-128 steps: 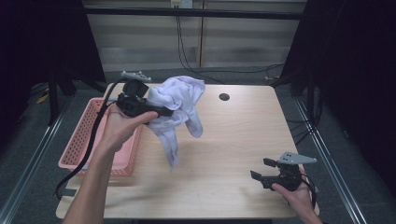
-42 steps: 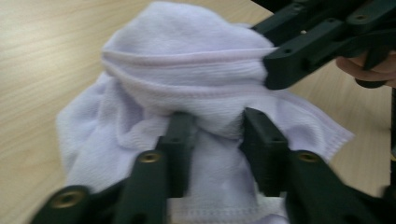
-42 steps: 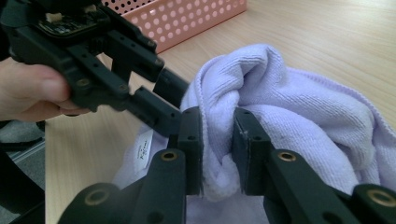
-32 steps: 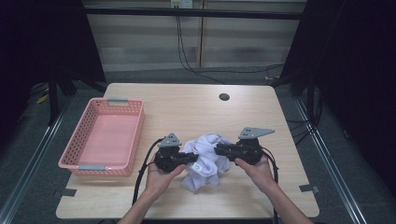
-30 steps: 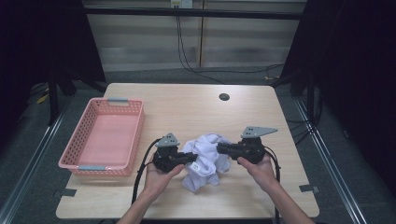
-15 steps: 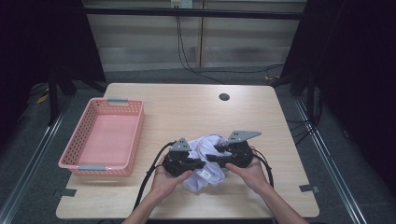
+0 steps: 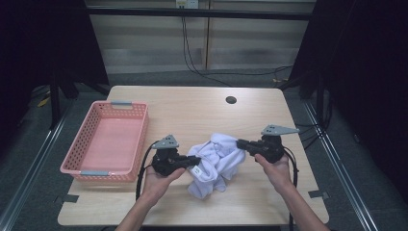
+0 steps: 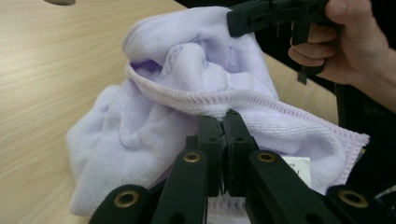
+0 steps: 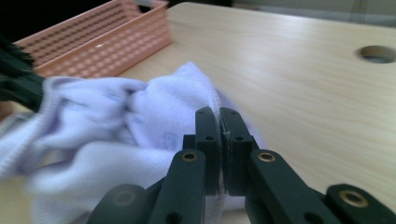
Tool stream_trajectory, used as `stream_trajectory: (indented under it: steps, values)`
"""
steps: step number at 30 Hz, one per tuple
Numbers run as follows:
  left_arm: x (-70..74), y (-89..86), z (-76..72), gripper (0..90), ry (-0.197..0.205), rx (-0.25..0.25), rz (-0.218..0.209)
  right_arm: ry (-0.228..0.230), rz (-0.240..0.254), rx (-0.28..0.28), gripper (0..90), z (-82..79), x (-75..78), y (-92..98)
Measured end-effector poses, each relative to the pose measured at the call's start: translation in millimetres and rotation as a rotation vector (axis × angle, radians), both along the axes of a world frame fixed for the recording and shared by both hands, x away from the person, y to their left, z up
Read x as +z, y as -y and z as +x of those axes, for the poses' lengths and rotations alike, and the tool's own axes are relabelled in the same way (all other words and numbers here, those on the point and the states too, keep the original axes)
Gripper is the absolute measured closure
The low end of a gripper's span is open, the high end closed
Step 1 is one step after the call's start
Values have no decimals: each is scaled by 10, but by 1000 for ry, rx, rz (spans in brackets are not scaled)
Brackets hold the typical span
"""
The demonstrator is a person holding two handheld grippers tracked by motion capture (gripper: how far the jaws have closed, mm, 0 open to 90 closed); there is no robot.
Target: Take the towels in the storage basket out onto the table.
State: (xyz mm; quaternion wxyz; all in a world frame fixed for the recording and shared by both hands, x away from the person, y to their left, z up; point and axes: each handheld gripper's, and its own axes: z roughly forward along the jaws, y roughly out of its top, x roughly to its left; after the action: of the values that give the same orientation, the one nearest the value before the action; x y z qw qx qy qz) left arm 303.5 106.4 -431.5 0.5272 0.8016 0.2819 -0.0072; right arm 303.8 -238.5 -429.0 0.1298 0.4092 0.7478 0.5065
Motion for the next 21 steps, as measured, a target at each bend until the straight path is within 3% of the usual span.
stream_trajectory:
  steps: [3, 6, 11, 15, 21]
  values:
    - [129, -156, 14, 881, 18, 28, -57, 10, 32, -37, 878, 32, 63, 190]
    - [235, -261, 23, 881, 38, 54, -83, 18, 90, -66, 878, 55, 122, 351]
    - [377, -323, 15, 881, 75, 76, -102, 47, 110, -96, 878, 126, 238, 477]
    - [472, -413, 31, 880, 82, 100, -129, 61, 103, -117, 878, 185, 353, 578]
    - [594, -550, -26, 879, 115, 143, -131, 90, 74, -174, 878, 370, 606, 770]
